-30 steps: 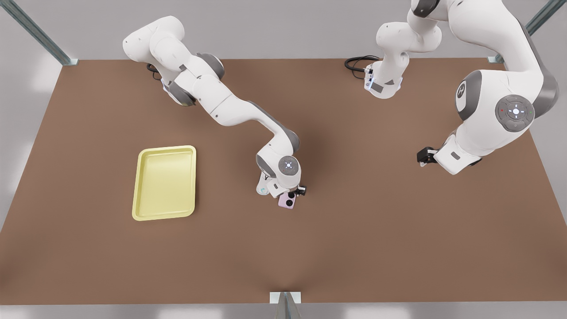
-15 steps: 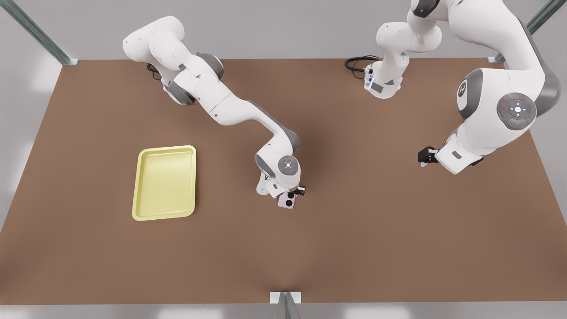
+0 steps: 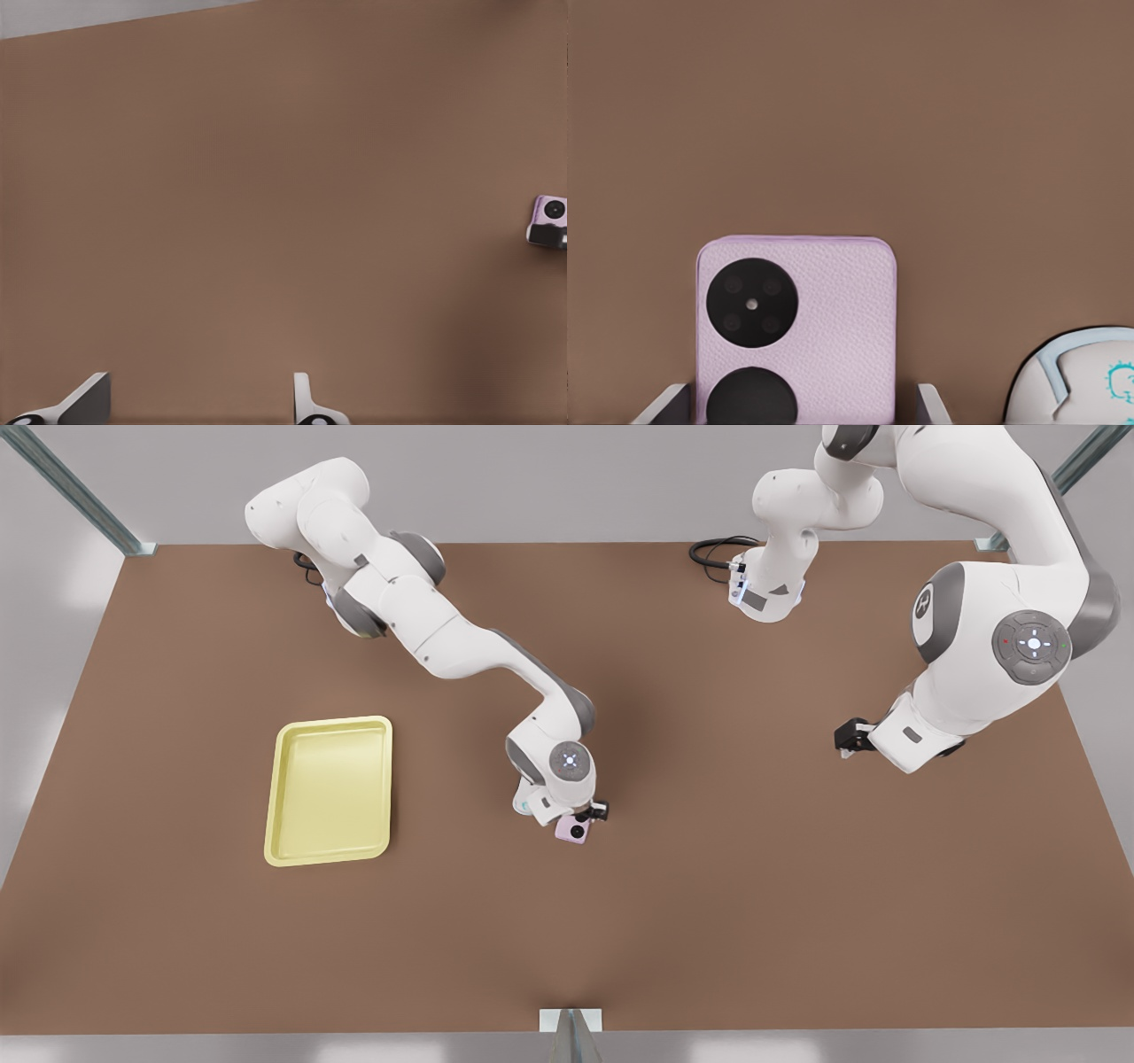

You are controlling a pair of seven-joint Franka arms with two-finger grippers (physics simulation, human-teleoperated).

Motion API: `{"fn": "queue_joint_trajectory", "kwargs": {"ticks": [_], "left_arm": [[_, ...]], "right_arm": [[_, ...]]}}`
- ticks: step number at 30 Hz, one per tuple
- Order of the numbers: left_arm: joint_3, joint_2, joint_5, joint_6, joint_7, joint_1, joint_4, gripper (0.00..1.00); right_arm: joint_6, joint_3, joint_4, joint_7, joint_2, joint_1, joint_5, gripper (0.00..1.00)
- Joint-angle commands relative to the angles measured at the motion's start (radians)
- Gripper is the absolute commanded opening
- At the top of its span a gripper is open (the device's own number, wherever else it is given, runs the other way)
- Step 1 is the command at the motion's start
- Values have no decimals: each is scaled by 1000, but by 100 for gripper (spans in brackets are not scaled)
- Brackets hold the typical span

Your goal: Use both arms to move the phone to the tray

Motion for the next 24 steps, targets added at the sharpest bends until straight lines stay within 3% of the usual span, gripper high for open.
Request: {"fn": "queue_joint_trajectory", "kwargs": {"ticks": [1, 3, 4, 6, 10, 12, 19, 24], "left_arm": [[0, 0, 1, -1, -2, 0, 0, 100], [0, -2, 3, 0, -1, 0, 0, 100], [0, -2, 3, 0, 1, 0, 0, 100], [0, -2, 1, 0, 1, 0, 0, 100], [0, -2, 0, -1, 1, 0, 0, 100], [0, -2, 0, -1, -2, 0, 0, 100], [0, -2, 0, -1, 1, 0, 0, 100], [0, -2, 0, -1, -2, 0, 0, 100]], "right_arm": [[12, 3, 2, -6, -1, 1, 0, 95], [32, 4, 1, -4, -1, 1, 0, 95], [32, 4, 1, -6, 1, -1, 0, 87], [37, 3, -2, -9, 4, -1, 0, 82], [44, 1, -2, -9, 7, -1, 0, 81], [43, 1, -2, -9, 7, -1, 0, 75], [41, 1, -5, -4, 5, 1, 0, 70], [29, 1, -7, -9, -4, 1, 0, 71]]}}
